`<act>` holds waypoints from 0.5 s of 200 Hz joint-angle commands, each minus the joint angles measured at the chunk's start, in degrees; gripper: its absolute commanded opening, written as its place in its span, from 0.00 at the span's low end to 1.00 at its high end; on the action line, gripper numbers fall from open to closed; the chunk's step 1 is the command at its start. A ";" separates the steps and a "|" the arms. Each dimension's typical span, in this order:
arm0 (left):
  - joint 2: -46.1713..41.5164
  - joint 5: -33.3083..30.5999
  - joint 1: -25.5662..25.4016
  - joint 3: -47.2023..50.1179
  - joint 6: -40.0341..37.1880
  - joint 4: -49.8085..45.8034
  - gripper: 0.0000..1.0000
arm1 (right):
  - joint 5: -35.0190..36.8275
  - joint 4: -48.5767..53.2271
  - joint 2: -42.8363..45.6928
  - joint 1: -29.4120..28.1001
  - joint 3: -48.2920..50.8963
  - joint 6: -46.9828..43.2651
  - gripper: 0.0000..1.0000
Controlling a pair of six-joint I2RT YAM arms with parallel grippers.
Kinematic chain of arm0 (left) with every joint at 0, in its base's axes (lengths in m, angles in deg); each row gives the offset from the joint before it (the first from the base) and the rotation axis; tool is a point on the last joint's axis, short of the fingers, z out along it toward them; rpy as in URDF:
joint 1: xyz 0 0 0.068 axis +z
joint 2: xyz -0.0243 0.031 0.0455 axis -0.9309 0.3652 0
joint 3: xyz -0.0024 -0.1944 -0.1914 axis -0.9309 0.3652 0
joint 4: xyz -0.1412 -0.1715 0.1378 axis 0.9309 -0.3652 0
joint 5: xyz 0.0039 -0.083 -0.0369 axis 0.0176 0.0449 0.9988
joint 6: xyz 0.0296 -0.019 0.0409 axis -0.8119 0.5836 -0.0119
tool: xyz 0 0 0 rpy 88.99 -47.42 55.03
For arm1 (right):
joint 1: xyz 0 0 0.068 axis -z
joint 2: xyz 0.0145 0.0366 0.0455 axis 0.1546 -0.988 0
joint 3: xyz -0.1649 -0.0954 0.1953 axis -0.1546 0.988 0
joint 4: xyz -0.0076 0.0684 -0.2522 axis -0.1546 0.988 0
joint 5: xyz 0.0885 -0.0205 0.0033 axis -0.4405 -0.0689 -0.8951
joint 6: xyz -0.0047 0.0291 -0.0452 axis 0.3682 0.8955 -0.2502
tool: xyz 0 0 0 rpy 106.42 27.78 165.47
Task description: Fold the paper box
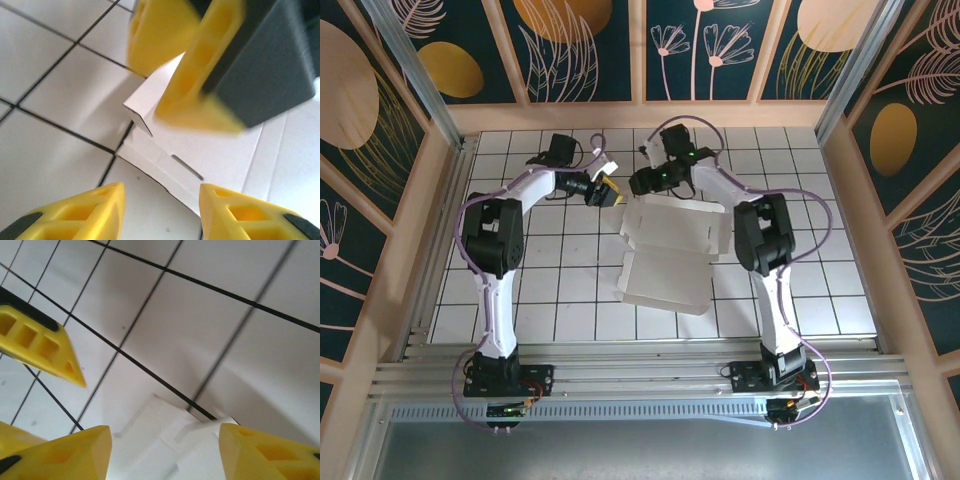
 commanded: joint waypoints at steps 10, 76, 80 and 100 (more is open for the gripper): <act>-9.76 0.83 0.17 11.90 24.77 22.46 0.49 | -0.33 -3.52 9.30 8.02 8.19 -8.15 0.65; -16.44 -1.39 -0.14 21.48 42.03 23.81 0.53 | -7.01 11.96 2.22 13.95 7.05 -22.35 0.95; -16.98 -1.28 -0.12 22.21 42.01 24.09 0.53 | -7.64 11.93 1.80 13.88 6.88 -22.60 0.95; -18.71 -0.93 -0.17 23.99 40.77 23.87 0.54 | -9.72 12.94 -0.32 13.32 5.89 -24.60 0.93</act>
